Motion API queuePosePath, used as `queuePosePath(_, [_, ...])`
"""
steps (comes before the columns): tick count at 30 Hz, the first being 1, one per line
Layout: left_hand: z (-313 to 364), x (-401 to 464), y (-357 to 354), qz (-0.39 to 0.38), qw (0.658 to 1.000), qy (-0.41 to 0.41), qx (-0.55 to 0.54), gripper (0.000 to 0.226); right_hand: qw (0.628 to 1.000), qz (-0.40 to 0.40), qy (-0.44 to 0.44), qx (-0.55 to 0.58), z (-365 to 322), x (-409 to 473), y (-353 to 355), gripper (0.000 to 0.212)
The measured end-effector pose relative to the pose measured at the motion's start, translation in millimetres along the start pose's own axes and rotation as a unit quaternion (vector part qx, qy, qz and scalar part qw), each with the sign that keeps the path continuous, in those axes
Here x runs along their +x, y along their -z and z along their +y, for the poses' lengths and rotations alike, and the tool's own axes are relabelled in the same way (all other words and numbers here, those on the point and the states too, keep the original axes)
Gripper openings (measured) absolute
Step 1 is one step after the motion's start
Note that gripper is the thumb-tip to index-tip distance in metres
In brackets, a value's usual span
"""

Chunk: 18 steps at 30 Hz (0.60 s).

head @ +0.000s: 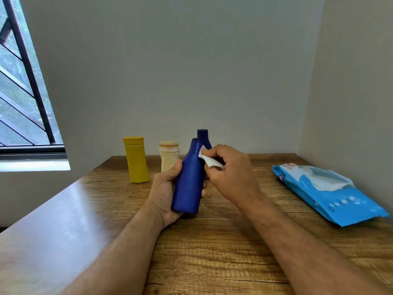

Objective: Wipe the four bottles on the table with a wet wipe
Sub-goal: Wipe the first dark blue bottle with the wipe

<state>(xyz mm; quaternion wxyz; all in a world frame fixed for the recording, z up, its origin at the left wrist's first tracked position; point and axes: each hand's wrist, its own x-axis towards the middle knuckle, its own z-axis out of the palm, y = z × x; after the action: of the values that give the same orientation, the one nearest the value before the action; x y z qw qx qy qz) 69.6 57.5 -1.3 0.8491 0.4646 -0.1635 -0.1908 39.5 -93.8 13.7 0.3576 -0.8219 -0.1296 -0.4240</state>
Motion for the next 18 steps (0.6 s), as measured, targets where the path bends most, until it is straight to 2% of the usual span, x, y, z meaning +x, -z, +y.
queuePosePath(2, [-0.4, 1.9, 2.4, 0.014, 1.000, -0.013, 0.001, 0.053, 0.999, -0.037, 0.020, -0.011, 1.2, -1.3, 1.0, 0.020])
queuePosePath(6, [-2.5, 4.0, 3.7, 0.024, 0.999, -0.032, 0.025, 0.046, 0.995, -0.057, 0.072, -0.040, 1.1, -3.1, 0.4, 0.024])
queuePosePath(12, [-6.2, 4.5, 5.9, -0.008, 0.997, -0.031, 0.073, 0.043, 1.000, 0.023, 0.018, -0.012, 0.7, 0.4, 2.0, 0.026])
queuePosePath(14, [-6.9, 5.7, 6.8, -0.020, 0.996, -0.043, 0.080, 0.041, 1.000, 0.001, 0.011, -0.005, 1.5, -0.3, 3.1, 0.030])
queuePosePath(18, [-3.8, 6.1, 7.2, -0.036, 0.993, -0.074, 0.081, 0.043, 0.994, -0.098, 0.008, 0.037, -0.1, -2.8, 2.6, 0.028])
